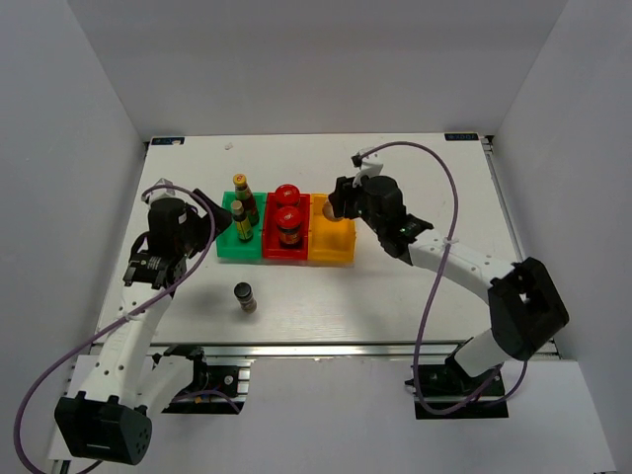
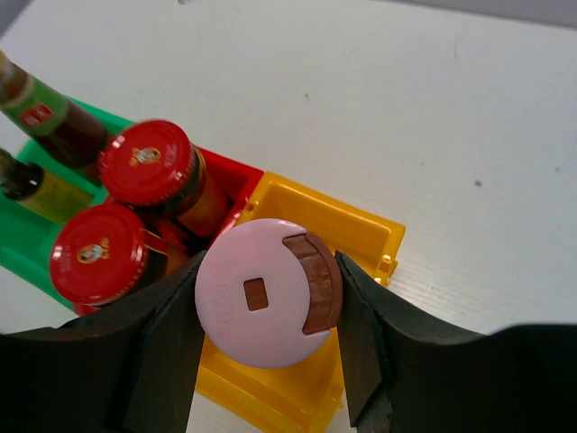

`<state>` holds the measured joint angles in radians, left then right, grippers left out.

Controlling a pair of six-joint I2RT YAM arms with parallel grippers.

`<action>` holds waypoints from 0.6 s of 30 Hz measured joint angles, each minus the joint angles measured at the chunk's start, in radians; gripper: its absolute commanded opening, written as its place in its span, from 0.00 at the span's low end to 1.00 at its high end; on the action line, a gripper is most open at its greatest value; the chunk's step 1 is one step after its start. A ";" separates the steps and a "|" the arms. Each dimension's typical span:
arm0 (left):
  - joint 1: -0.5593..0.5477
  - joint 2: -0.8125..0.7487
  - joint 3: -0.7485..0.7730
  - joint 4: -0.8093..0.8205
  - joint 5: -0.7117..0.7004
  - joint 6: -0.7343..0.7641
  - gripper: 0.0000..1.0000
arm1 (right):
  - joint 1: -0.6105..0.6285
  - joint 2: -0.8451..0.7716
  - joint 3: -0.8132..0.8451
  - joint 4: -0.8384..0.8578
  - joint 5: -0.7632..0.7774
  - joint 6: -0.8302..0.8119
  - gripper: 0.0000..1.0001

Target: Organize the condiment bottles

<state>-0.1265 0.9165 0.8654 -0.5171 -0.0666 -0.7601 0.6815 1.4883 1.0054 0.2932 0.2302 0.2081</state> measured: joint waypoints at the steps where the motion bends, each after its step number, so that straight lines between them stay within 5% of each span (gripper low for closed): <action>1: 0.000 0.000 -0.004 0.000 0.009 0.001 0.98 | -0.002 0.021 0.001 0.000 -0.002 0.002 0.20; 8: 0.000 -0.006 -0.008 -0.038 0.027 0.011 0.98 | -0.016 0.219 0.076 -0.010 0.007 -0.006 0.20; 17: -0.001 -0.008 -0.063 -0.149 0.048 0.060 0.98 | -0.017 0.332 0.103 -0.002 0.034 -0.006 0.34; 18: -0.002 -0.007 -0.074 -0.159 0.049 0.066 0.98 | -0.017 0.345 0.112 0.000 0.034 -0.005 0.45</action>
<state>-0.1287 0.9096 0.7914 -0.6765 -0.0174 -0.6941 0.6647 1.8336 1.1175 0.2935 0.2642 0.2031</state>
